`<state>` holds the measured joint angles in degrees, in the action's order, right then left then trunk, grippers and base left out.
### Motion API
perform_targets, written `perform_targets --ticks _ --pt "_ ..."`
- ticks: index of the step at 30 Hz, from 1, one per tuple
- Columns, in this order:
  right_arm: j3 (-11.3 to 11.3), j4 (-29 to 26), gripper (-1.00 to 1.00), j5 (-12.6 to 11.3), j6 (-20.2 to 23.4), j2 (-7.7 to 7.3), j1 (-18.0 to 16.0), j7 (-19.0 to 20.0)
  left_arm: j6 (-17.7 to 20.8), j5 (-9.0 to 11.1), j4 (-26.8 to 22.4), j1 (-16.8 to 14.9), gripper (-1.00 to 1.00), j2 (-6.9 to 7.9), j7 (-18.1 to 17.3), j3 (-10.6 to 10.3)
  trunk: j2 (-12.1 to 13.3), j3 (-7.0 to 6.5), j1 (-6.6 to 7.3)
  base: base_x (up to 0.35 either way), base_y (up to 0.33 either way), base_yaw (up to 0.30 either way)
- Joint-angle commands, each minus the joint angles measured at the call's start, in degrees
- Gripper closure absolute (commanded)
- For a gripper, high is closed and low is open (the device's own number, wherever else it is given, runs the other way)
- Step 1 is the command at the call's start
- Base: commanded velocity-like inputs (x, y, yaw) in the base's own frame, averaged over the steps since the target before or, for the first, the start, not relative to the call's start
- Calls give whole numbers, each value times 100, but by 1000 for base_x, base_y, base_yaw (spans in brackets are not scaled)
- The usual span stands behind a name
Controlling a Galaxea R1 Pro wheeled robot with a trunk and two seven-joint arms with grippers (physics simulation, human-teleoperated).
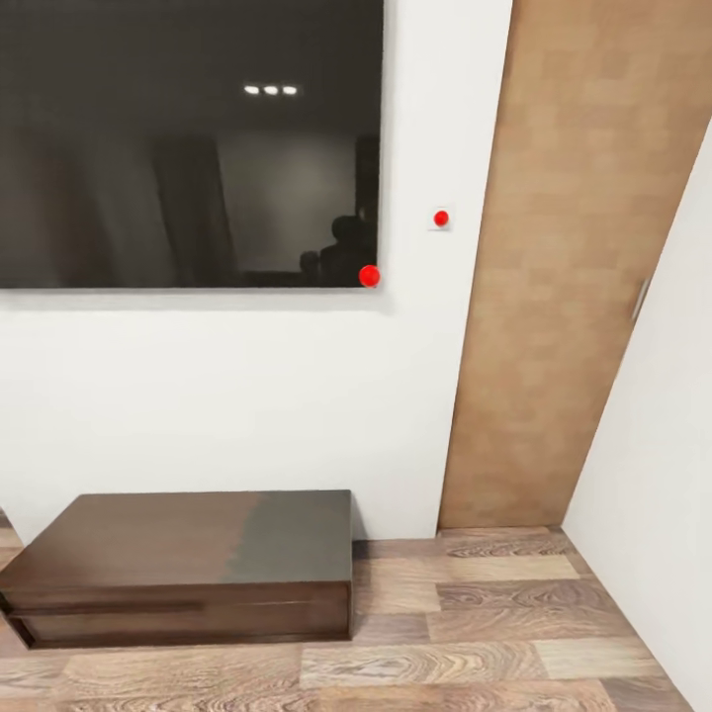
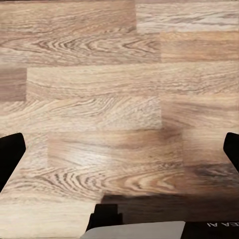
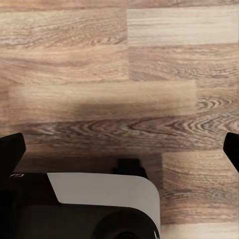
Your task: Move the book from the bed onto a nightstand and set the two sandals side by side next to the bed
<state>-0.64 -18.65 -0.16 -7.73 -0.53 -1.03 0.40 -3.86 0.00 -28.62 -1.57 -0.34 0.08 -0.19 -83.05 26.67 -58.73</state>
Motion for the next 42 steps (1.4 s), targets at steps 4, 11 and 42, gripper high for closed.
perform_targets --ticks 4,11,42 --pt "-6 2 -100 -1 -18 0 -1 4 -19 0 6 -5 -100 -1 1 1 -3 6 0 0 0 292" --pt "-6 2 -100 -1 -18 0 -2 4 -19 0 6 -5 -100 -1 3 -2 -3 6 0 0 0 292" --pt "-4 2 -100 -1 -18 19 -2 4 -19 0 7 -6 -100 -1 1 1 -3 6 0 0 0 292"
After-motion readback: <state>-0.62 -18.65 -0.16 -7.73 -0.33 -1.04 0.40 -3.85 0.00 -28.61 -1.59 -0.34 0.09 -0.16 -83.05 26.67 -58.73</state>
